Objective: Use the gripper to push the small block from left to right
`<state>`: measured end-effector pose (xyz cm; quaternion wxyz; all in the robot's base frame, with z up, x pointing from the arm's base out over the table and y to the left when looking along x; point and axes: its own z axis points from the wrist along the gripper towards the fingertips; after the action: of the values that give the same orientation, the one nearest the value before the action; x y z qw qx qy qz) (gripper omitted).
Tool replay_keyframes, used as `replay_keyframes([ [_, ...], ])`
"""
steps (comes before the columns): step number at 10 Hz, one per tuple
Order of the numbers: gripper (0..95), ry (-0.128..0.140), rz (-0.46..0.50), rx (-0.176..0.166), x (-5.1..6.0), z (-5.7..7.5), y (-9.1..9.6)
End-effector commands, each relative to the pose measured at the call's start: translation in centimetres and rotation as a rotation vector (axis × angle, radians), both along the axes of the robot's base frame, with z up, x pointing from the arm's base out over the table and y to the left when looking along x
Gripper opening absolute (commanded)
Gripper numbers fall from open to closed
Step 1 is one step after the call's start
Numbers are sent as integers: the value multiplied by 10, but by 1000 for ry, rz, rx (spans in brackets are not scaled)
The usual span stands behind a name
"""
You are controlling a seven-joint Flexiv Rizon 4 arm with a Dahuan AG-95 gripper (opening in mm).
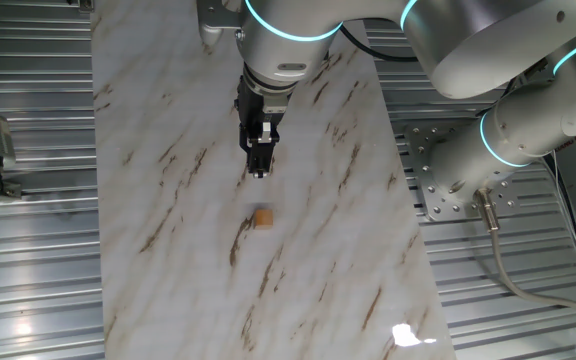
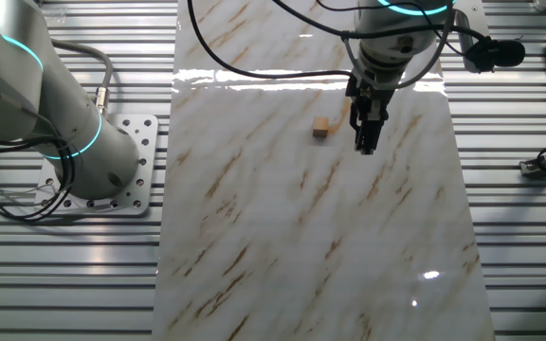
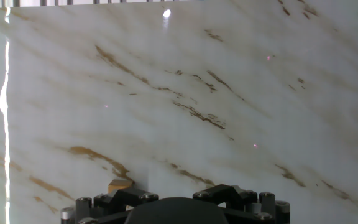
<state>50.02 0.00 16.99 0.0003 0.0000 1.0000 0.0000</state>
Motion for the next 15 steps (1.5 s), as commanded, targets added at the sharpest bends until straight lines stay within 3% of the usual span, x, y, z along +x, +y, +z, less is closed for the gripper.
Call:
replay_keyframes([
  [1,0,64,6,37,0,0,0],
  [2,0,68,-4,78,0,0,0],
  [3,0,68,-8,90,0,0,0],
  [8,0,65,-7,41,0,0,0],
  [15,0,65,-3,39,0,0,0],
])
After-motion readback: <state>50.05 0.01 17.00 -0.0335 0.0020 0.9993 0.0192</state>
